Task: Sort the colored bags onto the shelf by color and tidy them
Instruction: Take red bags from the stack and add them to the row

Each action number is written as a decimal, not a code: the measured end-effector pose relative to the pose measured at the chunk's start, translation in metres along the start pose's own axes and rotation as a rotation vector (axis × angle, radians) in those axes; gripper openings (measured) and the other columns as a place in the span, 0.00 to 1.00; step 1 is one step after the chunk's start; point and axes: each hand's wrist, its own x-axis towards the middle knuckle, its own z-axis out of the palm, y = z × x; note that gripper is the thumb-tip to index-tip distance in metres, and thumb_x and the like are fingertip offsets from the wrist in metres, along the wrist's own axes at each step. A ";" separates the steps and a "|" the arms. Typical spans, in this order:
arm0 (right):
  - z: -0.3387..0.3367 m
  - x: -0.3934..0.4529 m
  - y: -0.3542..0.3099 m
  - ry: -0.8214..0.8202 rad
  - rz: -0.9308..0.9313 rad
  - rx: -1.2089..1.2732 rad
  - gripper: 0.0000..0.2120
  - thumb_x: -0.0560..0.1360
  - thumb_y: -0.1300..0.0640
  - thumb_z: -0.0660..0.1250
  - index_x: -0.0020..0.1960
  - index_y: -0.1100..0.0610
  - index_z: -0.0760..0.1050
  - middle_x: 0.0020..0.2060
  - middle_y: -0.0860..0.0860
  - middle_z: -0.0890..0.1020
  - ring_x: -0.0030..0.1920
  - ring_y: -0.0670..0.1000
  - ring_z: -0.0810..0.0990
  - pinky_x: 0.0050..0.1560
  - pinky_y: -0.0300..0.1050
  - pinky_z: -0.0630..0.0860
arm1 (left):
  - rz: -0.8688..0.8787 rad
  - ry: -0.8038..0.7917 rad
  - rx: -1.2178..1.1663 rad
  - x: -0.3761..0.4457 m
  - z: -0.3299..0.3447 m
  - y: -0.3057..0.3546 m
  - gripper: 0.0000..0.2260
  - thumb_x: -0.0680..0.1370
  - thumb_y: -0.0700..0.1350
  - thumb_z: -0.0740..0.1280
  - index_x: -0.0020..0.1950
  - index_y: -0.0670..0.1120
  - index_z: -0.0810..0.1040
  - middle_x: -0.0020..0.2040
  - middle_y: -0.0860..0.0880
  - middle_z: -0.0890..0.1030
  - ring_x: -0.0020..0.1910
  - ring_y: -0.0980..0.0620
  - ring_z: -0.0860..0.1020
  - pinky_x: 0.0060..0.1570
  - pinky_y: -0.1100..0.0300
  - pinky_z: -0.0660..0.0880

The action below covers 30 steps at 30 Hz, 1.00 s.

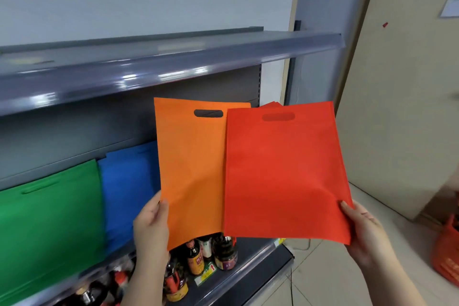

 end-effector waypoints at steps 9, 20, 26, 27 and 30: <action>-0.059 0.092 -0.043 -0.005 0.082 0.071 0.11 0.80 0.65 0.54 0.51 0.59 0.75 0.35 0.49 0.85 0.32 0.43 0.83 0.30 0.35 0.78 | -0.024 0.127 0.061 0.007 0.087 0.000 0.16 0.81 0.42 0.60 0.69 0.45 0.71 0.66 0.48 0.75 0.65 0.48 0.72 0.68 0.48 0.67; -0.048 0.230 -0.079 -0.086 0.094 -0.004 0.19 0.80 0.66 0.54 0.43 0.57 0.82 0.35 0.48 0.85 0.33 0.44 0.83 0.31 0.36 0.78 | -0.063 0.209 0.297 0.082 0.163 -0.011 0.15 0.81 0.41 0.59 0.68 0.45 0.74 0.60 0.46 0.77 0.54 0.46 0.75 0.52 0.55 0.71; -0.018 0.292 -0.092 -0.142 0.059 -0.029 0.13 0.80 0.67 0.53 0.51 0.55 0.75 0.37 0.44 0.85 0.34 0.41 0.83 0.32 0.34 0.78 | -0.036 0.189 0.610 0.116 0.181 -0.013 0.14 0.80 0.39 0.61 0.65 0.39 0.74 0.61 0.39 0.77 0.40 0.52 0.69 0.38 0.58 0.64; -0.013 0.301 -0.092 -0.159 0.065 -0.036 0.13 0.80 0.66 0.53 0.52 0.55 0.75 0.38 0.44 0.85 0.35 0.41 0.83 0.32 0.34 0.78 | -0.033 0.177 0.678 0.118 0.183 -0.013 0.13 0.79 0.38 0.61 0.63 0.38 0.75 0.60 0.39 0.77 0.40 0.52 0.68 0.39 0.58 0.63; -0.007 0.325 -0.088 -0.198 0.089 -0.067 0.15 0.79 0.67 0.55 0.47 0.55 0.79 0.36 0.46 0.85 0.35 0.42 0.83 0.34 0.35 0.79 | -0.046 0.164 0.823 0.118 0.191 -0.008 0.12 0.78 0.37 0.63 0.61 0.36 0.75 0.50 0.41 0.77 0.37 0.51 0.70 0.35 0.56 0.63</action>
